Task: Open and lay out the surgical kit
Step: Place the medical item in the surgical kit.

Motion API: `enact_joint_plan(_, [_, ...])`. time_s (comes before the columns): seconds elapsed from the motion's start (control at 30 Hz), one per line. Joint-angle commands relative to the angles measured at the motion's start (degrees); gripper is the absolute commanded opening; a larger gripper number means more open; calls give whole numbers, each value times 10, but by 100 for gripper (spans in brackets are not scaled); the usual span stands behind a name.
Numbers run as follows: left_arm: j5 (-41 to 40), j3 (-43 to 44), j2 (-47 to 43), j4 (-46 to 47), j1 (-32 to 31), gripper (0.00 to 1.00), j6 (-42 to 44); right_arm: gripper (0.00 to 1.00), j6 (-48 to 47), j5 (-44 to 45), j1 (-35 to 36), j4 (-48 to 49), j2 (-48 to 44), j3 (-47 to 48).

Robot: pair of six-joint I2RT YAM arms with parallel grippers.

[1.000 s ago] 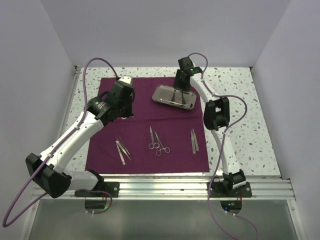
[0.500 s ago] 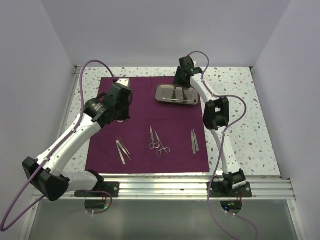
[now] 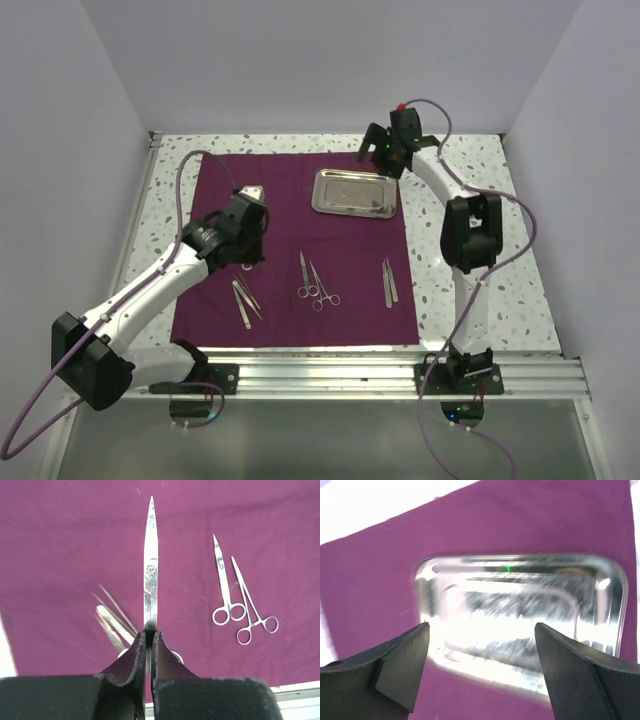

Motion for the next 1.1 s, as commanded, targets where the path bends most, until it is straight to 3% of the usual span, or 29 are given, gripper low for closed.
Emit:
enact_joint_plan(0.0, [33,-44,-7,109,-14,0,-42,90,3,-59,8,29,-174,-48])
enact_joint_plan(0.13, [48,-86,34,148,-27,0,-86,93,-13,-50,7,13,-315,-123])
enact_joint_plan(0.27, [59,-108,69,195,-64,0,-120,95,-26,-43,7,-9,-398,-228])
enact_joint_plan(0.47, [50,-91,155,248,-120,0,-128,99,-30,-36,7,-24,-472,-338])
enact_joint_plan(0.6, [49,-71,204,244,-137,0,-138,99,-40,-29,6,-40,-493,-348])
enact_joint_plan(0.63, [53,-65,215,243,-139,17,-139,98,-41,-28,7,-50,-495,-346])
enact_joint_plan(0.73, [47,-44,217,225,-147,50,-142,98,-54,-21,7,-61,-498,-336])
enact_joint_plan(0.8, [42,-29,211,203,-151,59,-144,98,-60,-19,7,-64,-499,-332])
enact_joint_plan(0.87, [31,-4,194,170,-156,76,-145,98,-64,-23,7,-62,-505,-332])
enact_joint_plan(0.93, [12,31,172,139,-155,85,-144,98,-64,-36,7,-52,-513,-334])
enact_joint_plan(1.07, [-30,77,113,80,-155,86,-117,98,-57,-33,7,-65,-522,-324])
